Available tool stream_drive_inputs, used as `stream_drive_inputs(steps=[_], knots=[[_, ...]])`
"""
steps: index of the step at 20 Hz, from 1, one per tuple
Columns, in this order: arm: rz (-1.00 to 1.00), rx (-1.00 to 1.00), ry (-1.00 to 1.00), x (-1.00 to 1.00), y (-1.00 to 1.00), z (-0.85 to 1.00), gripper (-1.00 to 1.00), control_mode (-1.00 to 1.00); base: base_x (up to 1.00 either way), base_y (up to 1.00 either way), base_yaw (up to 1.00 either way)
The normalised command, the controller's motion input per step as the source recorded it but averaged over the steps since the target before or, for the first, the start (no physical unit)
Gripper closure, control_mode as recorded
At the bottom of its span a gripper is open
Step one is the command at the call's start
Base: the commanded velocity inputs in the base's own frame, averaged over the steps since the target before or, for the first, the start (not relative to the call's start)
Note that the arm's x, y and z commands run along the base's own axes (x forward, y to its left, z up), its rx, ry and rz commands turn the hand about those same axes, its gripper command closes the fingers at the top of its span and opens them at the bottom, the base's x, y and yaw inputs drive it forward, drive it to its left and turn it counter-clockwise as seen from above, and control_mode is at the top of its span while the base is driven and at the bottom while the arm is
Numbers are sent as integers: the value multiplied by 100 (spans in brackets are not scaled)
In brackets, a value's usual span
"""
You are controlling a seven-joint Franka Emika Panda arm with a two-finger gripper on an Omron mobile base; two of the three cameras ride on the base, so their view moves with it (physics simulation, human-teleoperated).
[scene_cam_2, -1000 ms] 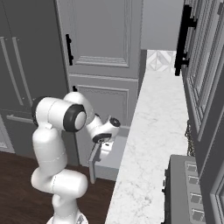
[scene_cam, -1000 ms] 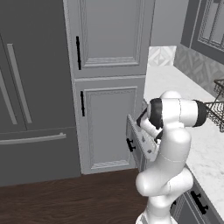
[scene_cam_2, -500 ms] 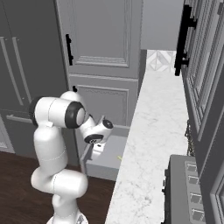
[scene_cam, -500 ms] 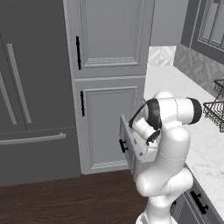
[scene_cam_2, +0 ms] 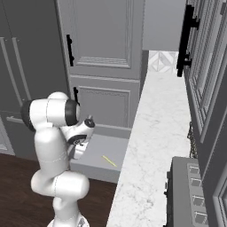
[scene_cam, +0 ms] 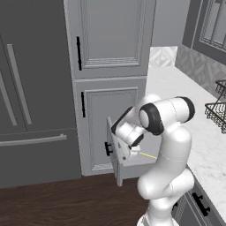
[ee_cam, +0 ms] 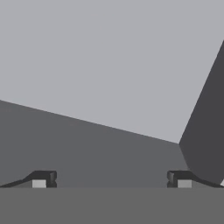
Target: Take a straw from the drawer in front and place it inside the glass cup on the dining counter.
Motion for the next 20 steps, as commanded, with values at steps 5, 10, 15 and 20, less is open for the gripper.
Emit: stream_drive_inputs(steps=[5, 10, 15, 20], knots=[[0, 0, 3, 2, 100, 0, -100, -100, 0, 0, 0], [0, 0, 2, 5, 100, 0, -100, -100, 0, 0, 0], [0, 0, 0, 10, 88, 0, -100, -100, 0, 0, 0], [0, -9, -9, 2, 11, 22, -100, -100, 0, 0, 0]])
